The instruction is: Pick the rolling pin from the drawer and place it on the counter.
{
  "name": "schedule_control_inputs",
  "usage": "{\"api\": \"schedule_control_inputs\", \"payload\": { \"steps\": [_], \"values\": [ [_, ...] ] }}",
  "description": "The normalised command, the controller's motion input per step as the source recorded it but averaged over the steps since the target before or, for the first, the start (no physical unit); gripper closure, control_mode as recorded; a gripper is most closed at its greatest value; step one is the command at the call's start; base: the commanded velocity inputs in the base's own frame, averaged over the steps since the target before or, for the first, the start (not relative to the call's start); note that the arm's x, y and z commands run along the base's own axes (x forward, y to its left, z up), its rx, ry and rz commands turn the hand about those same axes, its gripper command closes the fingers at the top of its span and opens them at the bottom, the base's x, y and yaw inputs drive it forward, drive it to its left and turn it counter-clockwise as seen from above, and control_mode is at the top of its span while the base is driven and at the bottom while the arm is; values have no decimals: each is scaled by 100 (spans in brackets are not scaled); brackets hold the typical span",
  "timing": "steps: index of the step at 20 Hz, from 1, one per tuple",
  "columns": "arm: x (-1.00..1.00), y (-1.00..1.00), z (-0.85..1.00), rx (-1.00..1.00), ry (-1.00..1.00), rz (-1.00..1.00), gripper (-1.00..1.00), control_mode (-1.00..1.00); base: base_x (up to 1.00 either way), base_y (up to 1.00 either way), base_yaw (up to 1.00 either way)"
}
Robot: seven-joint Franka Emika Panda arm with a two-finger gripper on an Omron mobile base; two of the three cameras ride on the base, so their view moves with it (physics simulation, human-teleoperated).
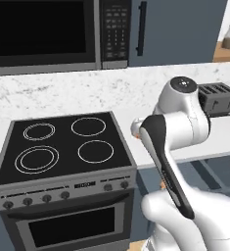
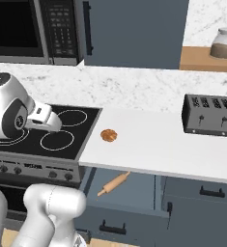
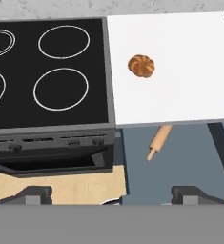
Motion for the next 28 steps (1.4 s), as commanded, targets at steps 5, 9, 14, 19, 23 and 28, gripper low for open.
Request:
{"api": "schedule_control_inputs", "payload": {
  "steps": [5, 9, 14, 19, 23, 28],
  "values": [
    [0, 0, 0, 0, 0, 0, -100, 100, -38, 20, -44],
    [0, 0, 0, 0, 0, 0, -100, 100, -24, 0, -50],
    [0, 0, 0, 0, 0, 0, -100, 100, -58, 15, -49],
    [0, 0, 0, 0, 0, 0, -100, 100, -90, 57, -40],
    [0, 0, 0, 0, 0, 0, -100, 100, -50, 67, -31],
    [0, 0, 0, 0, 0, 0, -100, 100, -10, 87, -28]
  ]
}}
